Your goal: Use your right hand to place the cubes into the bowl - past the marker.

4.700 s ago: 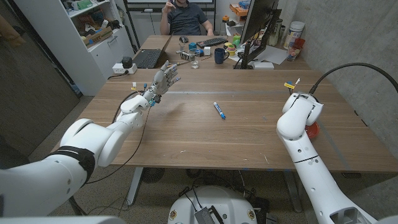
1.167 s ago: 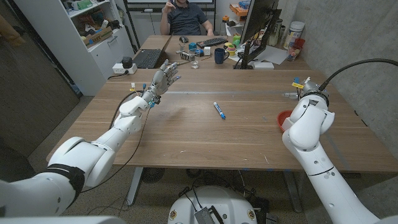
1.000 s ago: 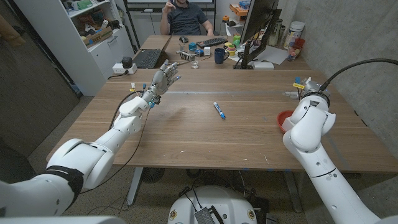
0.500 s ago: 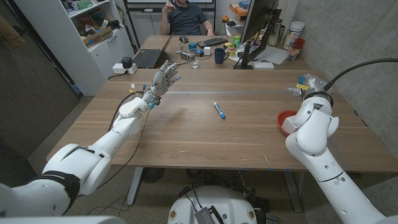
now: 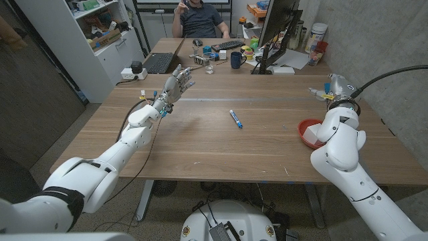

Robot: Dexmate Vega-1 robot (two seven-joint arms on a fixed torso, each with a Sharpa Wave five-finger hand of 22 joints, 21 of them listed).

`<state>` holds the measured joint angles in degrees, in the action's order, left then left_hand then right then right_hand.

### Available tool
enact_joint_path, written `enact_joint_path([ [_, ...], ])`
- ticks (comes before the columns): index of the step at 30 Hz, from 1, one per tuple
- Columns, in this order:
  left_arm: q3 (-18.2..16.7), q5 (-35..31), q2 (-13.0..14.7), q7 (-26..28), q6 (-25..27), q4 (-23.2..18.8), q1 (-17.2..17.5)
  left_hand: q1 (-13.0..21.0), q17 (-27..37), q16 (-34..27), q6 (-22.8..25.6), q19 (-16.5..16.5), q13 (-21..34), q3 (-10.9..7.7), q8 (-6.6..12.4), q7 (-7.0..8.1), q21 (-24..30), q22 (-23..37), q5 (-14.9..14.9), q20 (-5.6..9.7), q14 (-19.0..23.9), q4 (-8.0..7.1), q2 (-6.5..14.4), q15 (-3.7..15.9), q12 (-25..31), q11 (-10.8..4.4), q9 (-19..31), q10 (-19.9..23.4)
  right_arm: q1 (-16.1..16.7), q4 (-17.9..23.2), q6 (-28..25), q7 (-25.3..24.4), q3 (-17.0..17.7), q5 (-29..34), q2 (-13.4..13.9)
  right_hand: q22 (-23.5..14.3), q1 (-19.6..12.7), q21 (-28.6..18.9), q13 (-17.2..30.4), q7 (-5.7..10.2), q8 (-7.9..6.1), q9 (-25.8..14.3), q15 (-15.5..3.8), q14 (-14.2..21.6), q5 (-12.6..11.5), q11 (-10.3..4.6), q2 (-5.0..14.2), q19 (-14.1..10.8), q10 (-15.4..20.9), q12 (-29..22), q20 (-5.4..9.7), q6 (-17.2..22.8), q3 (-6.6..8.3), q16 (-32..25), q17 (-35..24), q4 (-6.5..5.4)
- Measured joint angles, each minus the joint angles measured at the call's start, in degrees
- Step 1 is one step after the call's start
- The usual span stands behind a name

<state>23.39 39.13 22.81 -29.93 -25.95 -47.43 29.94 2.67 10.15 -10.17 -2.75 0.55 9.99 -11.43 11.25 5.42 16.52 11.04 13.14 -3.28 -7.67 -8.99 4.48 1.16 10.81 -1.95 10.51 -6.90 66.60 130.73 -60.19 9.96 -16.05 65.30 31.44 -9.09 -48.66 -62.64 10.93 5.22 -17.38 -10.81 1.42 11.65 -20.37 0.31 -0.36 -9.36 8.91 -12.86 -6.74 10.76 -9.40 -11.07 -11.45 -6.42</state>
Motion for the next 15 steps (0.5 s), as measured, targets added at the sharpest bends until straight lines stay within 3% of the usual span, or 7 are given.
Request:
enact_joint_path([
  [3,0.03,0.0,0.05,0.18,0.05,-0.16,0.07,0.0,0.0,0.0,0.0,0.0,0.0,0.0,0.0,0.0,0.0,0.0,0.0,0.0,0.0,0.0,0.0,0.0,0.0,0.0,0.0,0.0,0.24,0.28,0.05,-1.81,-0.04,-1.35,0.9,0.0,0.0,0.2,0.0,0.0,0.03,0.0,0.0,0.0,0.0,-0.24,0.0,0.0,0.24,0.0,0.0,0.0,0.0,0.0,0.0,0.0],
  [5,0.1,0.0,0.2,0.37,0.17,-0.77,0.35,0.0,0.0,0.0,0.0,0.0,0.0,0.0,0.0,0.0,0.0,0.0,0.0,0.0,0.0,0.0,0.0,0.0,0.0,0.0,0.0,0.0,0.41,0.56,0.0,-6.37,-0.15,-4.94,1.72,0.0,0.0,0.57,0.0,0.0,0.03,0.0,0.0,0.0,0.0,-0.31,0.0,0.0,0.31,0.0,0.0,0.0,0.0,0.0,0.0,0.0],
  [7,0.1,0.0,0.2,0.49,0.24,-0.77,0.35,0.0,0.0,0.0,0.0,0.0,0.0,-0.01,0.0,0.0,0.0,0.0,0.0,0.0,0.0,0.0,0.0,0.0,0.0,0.0,0.0,0.0,0.51,0.78,0.0,-6.37,-0.29,-4.94,2.42,0.0,0.0,0.58,0.0,0.0,0.03,0.0,0.0,0.0,0.0,-0.31,0.0,-0.2,0.31,0.0,0.2,0.0,0.0,0.0,0.0,0.0],
  [8,0.12,0.0,0.32,0.62,0.26,-1.22,0.58,0.0,0.0,0.0,0.0,0.0,0.0,-0.01,0.0,0.0,0.0,0.0,0.0,0.0,0.0,0.0,0.0,0.0,0.0,0.0,0.0,0.0,0.57,0.89,-0.2,-9.03,-0.37,-7.17,2.79,0.0,0.0,0.78,0.0,0.0,0.03,0.0,0.0,0.0,0.0,-0.31,0.0,-0.2,0.31,0.0,0.2,0.0,-0.01,0.0,-0.01,0.02],
  [15,0.15,-0.04,0.67,1.24,0.41,-2.24,1.09,0.0,0.0,0.0,0.0,0.0,0.0,-0.01,0.0,0.0,0.0,0.0,0.0,0.0,0.0,-0.01,0.0,0.0,0.0,0.02,0.0,0.02,1.14,1.58,-0.23,-13.92,-0.53,-11.36,5.16,0.0,-0.31,1.2,0.01,0.2,0.48,0.01,0.0,0.0,0.0,-0.31,0.31,-0.42,0.31,0.0,0.41,0.2,-0.24,0.0,0.27,0.24],
])
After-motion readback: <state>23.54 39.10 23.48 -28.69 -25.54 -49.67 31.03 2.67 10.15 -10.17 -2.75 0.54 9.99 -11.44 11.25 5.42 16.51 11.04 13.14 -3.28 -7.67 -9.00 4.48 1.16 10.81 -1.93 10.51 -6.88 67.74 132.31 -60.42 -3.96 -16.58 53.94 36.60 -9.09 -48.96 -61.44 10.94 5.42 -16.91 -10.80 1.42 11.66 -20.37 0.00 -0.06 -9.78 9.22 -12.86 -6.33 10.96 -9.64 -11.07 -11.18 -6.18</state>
